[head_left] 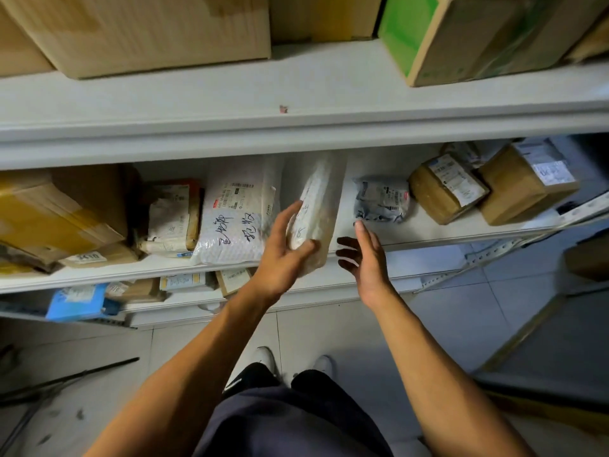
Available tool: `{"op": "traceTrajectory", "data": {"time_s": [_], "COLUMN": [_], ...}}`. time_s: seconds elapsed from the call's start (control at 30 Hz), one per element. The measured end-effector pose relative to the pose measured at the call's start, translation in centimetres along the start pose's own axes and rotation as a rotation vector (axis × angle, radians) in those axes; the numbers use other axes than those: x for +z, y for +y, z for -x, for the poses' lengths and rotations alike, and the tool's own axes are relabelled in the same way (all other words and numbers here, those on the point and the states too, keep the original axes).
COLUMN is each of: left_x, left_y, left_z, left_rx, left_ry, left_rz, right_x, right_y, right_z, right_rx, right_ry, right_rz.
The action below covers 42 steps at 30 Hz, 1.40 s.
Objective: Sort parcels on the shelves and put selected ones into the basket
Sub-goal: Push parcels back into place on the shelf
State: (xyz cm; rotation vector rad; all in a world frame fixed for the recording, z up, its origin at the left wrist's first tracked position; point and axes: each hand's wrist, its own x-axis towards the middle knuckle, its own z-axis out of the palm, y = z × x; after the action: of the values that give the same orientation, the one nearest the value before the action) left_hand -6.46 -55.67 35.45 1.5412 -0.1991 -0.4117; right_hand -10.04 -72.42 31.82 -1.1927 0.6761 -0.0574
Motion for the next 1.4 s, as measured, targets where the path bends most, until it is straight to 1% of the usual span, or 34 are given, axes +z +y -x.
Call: {"op": "traceTrajectory", "data": {"time_s": [0.1, 0.13, 0.17, 0.2, 0.23, 0.27, 0.3, 0.37, 0.4, 0.43, 0.5, 0.53, 0.57, 0.6, 0.63, 0.67, 0.7, 0.73, 0.77, 0.8, 0.83, 0.87, 0.97, 1.0, 1.07, 1.1, 1.13, 1.17, 1.23, 1.3, 1.37, 1.4], "left_x": [0.1, 0.2, 0.2, 0.1, -0.2, -0.8, -1.6, -3.7, -4.9, -6.1, -8.4, -9.4, -10.3, -10.9, -11.2, -11.4, -11.5, -11.5, -11.4, -11.5, -11.6, -11.8, -12.6, -12.8, -12.7, -12.2, -11.6, -10.9, -9.6, -8.8, -8.8, -9.1], "left_y": [-2.5, -3.3, -3.4, -3.3, -2.7, -2.5, -2.1, -1.7, -1.7, -1.8, -2.7, -3.3, -3.8, -4.2, -4.4, -4.6, -4.5, -4.4, -4.2, -4.0, -3.8, -3.9, -3.9, -4.0, -4.0, -4.1, -4.4, -4.5, -4.5, -4.0, -3.2, -2.9], "left_z": [-0.3, -0.4, -0.4, -0.5, -0.4, -0.5, -0.5, -0.5, -0.5, -0.4, -0.1, 0.0, 0.3, 0.5, 0.5, 0.6, 0.6, 0.6, 0.6, 0.6, 0.7, 0.9, 2.1, 2.5, 3.3, 3.5, 3.4, 3.3, 3.0, 2.5, 1.8, 1.4], "left_rx": [0.202, 0.254, 0.276, 0.254, 0.21, 0.175, 0.175, 0.221, 0.209, 0.161, 0.02, -0.062, -0.127, -0.17, -0.197, -0.214, -0.223, -0.233, -0.243, -0.248, -0.239, -0.223, -0.186, -0.148, -0.012, 0.043, 0.072, 0.088, 0.109, 0.163, 0.235, 0.222], "left_ry": [0.055, 0.037, -0.021, -0.085, -0.12, -0.114, -0.07, 0.085, 0.172, 0.263, 0.454, 0.528, 0.579, 0.614, 0.644, 0.67, 0.687, 0.692, 0.686, 0.674, 0.658, 0.63, 0.495, 0.46, 0.382, 0.327, 0.27, 0.232, 0.265, 0.31, 0.338, 0.394], "left_rz": [-0.417, -0.527, -0.583, -0.586, -0.565, -0.554, -0.569, -0.642, -0.681, -0.717, -0.747, -0.73, -0.706, -0.681, -0.662, -0.65, -0.646, -0.637, -0.626, -0.622, -0.651, -0.709, -0.925, -1.016, -1.262, -1.357, -1.401, -1.387, -1.249, -1.017, -0.732, -0.567], "right_x": [2.3, 3.1, 3.7, 3.9, 3.9, 3.5, 3.1, 2.1, 1.8, 1.6, 2.1, 2.8, 3.9, 5.1, 6.5, 8.1, 9.8, 11.4, 12.7, 13.6, 14.3, 14.7, 15.1, 14.8, 14.1, 13.8, 13.6, 13.3, 12.4, 10.6, 8.2, 7.0], "right_y": [-1.1, -1.5, -1.7, -1.7, -1.5, -1.1, -0.9, -0.8, -1.0, -1.2, -1.2, -1.1, -1.0, -0.6, -0.2, 0.6, 1.2, 1.4, 2.0, 3.0, 3.5, 3.8, 2.8, 2.7, 2.4, 2.2, 2.1, 1.9, 1.8, 1.3, 0.9, 0.9], "right_z": [-0.3, -0.5, -0.9, -1.4, -2.1, -2.9, -3.6, -5.3, -6.1, -7.0, -7.8, -7.3, -6.4, -5.7, -4.9, -4.7, -4.8, -4.8, -4.9, -5.7, -5.8, -6.0, -4.8, -4.6, -3.6, -2.8, -2.0, -1.1, 0.3, 1.1, 1.5, 1.5], "right_rx": [0.035, 0.053, 0.057, 0.051, 0.048, 0.045, 0.029, 0.0, -0.021, -0.055, -0.14, -0.235, -0.386, -0.535, -0.606, -0.564, -0.415, -0.183, 0.045, 0.184, 0.234, 0.248, 0.318, 0.317, 0.322, 0.333, 0.339, 0.349, 0.327, 0.28, 0.253, 0.249], "right_ry": [-0.144, -0.166, -0.139, -0.068, 0.004, 0.047, 0.062, 0.087, 0.111, 0.157, 0.312, 0.386, 0.403, 0.347, 0.232, 0.095, -0.032, -0.122, -0.151, -0.15, -0.16, -0.17, -0.237, -0.257, -0.263, -0.245, -0.225, -0.207, -0.194, -0.216, -0.15, -0.101], "right_rz": [0.049, 0.106, 0.177, 0.216, 0.211, 0.194, 0.185, 0.201, 0.253, 0.409, 0.944, 1.123, 1.19, 1.19, 1.149, 1.078, 0.991, 0.862, 0.71, 0.562, 0.467, 0.424, 0.402, 0.413, 0.391, 0.363, 0.316, 0.255, 0.162, 0.014, -0.087, -0.092]}}
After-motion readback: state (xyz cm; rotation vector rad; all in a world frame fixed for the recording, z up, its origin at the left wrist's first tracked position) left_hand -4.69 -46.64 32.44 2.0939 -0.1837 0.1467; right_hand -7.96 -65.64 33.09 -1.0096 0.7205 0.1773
